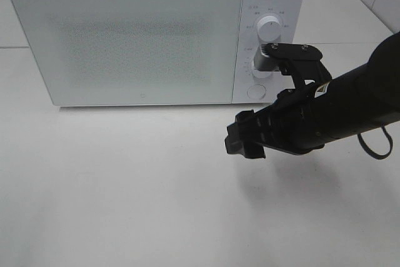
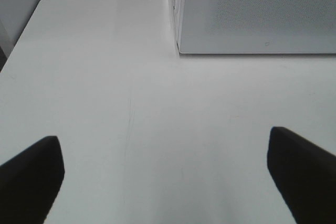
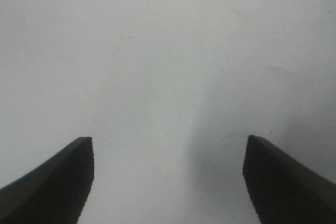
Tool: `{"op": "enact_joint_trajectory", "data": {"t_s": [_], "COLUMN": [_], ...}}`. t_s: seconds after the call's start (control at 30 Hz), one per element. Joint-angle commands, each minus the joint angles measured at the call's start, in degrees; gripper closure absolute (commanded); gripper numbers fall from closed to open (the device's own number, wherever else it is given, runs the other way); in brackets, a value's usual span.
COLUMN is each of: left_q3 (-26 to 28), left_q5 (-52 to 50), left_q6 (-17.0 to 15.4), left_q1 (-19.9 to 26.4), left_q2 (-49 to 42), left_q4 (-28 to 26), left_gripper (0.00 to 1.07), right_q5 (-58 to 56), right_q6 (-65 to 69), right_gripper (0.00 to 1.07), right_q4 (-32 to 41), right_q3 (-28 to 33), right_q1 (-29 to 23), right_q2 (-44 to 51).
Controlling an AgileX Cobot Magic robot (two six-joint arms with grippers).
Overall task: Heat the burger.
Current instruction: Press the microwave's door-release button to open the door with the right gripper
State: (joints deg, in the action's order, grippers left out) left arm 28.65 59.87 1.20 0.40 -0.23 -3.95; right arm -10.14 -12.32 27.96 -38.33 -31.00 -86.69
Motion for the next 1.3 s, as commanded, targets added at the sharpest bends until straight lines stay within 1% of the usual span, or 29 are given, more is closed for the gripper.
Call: {"op": "enact_joint_trajectory", "data": {"t_s": [0.03, 0.07, 0.13, 0.17, 0.23, 0.27, 0.33, 0.47, 0.5, 0.57, 0.6, 0.8, 0.87, 0.93, 0.97, 1.0, 1.03, 1.07, 1.1, 1.17, 1.2, 1.23, 1.27, 1.3], "left_q3": [-0.17, -0.17, -0.17, -0.17, -0.17, -0.17, -0.17, -0.17, -0.17, -0.17, -0.17, -0.17, -0.17, -0.17, -0.17, -0.17, -0.17, -0.17, -0.17, -0.17, -0.17, -0.17, -0.17, -0.17], "left_q5": [-0.46, -0.46, -0.46, -0.46, -0.46, -0.46, -0.46, -0.46, -0.46, -0.46, -0.46, -0.46, -0.46, -0.46, -0.46, -0.46, -0.46, -0.46, -0.46, -0.46, -0.46, -0.46, -0.46, -0.46], "left_q6": [-0.06, -0.06, -0.06, -0.06, -0.06, -0.06, -0.06, -0.06, -0.06, -0.06, -0.06, -0.06, -0.06, -0.06, -0.06, -0.06, -0.06, -0.06, -0.06, -0.06, -0.06, -0.06, -0.06, -0.06], "left_q1": [0.00, 0.00, 0.00, 0.00, 0.00, 0.00, 0.00, 0.00, 0.00, 0.00, 0.00, 0.00, 0.00, 0.00, 0.00, 0.00, 0.00, 0.00, 0.00, 0.00, 0.00, 0.00, 0.00, 0.00], "left_q2": [-1.32, -1.32, -1.32, -1.32, -1.32, -1.32, -1.32, -1.32, -1.32, -1.32, -1.32, -1.32, -1.32, -1.32, -1.32, -1.32, -1.32, -1.32, -1.32, -1.32, -1.32, -1.32, -1.32, -1.32], "left_q4": [-0.29, -0.29, -0.29, -0.29, -0.29, -0.29, -0.29, -0.29, -0.29, -0.29, -0.29, -0.29, -0.29, -0.29, -0.29, -0.29, -0.29, -0.29, -0.29, -0.29, -0.29, -0.29, -0.29, -0.29], "left_gripper": [0.01, 0.01, 0.01, 0.01, 0.01, 0.01, 0.01, 0.01, 0.01, 0.01, 0.01, 0.01, 0.01, 0.01, 0.01, 0.01, 0.01, 0.01, 0.01, 0.01, 0.01, 0.01, 0.01, 0.01], "right_q5": [-10.43, -10.43, -21.54, -21.54, -28.65, -28.65, -34.95, -39.48, -43.03, -44.75, -47.38, -52.20, -54.26, -54.72, -55.81, -55.81, -56.67, -56.78, -56.78, -57.30, -57.30, -58.10, -58.21, -58.21], "right_q6": [-3.15, -3.15, -1.55, -1.55, -0.69, -0.69, -0.69, -0.69, -0.46, -0.17, 0.97, 3.38, 4.30, 4.47, 4.70, 4.70, 4.76, 4.93, 4.93, 4.98, 4.98, 4.87, 4.87, 4.87], "right_gripper": [0.32, 0.32, 0.32, 0.32, 0.32, 0.32, 0.32, 0.32, 0.32, 0.32, 0.32, 0.32, 0.32, 0.32, 0.32, 0.32, 0.32, 0.32, 0.32, 0.32, 0.32, 0.32, 0.32, 0.32], "right_q4": [-6.65, -6.65, -13.46, -13.46, -15.99, -15.99, -17.36, -17.36, -17.30, -17.30, -17.30, -17.30, -17.30, -17.30, -17.65, -17.65, -17.59, -17.59, -17.59, -17.48, -17.48, -17.70, -18.05, -18.05], "right_q3": [-2.06, -2.06, -4.93, -4.93, -6.88, -6.88, -8.65, -9.68, -10.31, -10.54, -10.66, -10.66, -10.66, -10.66, -10.60, -10.60, -9.97, -9.45, -9.45, -7.10, -7.10, -5.44, -4.70, -4.70], "right_q1": [1.55, 1.55, 1.66, 1.66, 1.66, 1.66, 1.66, 1.66, 1.66, 1.66, 1.66, 1.66, 1.66, 1.66, 1.66, 1.66, 1.66, 1.78, 1.78, 4.81, 4.81, 8.14, 9.68, 9.68], "right_q2": [1.72, 1.72, 2.86, 2.86, 4.13, 4.13, 5.56, 7.39, 8.77, 9.63, 11.46, 16.96, 21.03, 22.69, 26.07, 26.07, 29.79, 31.46, 31.46, 35.98, 35.98, 38.90, 40.22, 40.22]}}
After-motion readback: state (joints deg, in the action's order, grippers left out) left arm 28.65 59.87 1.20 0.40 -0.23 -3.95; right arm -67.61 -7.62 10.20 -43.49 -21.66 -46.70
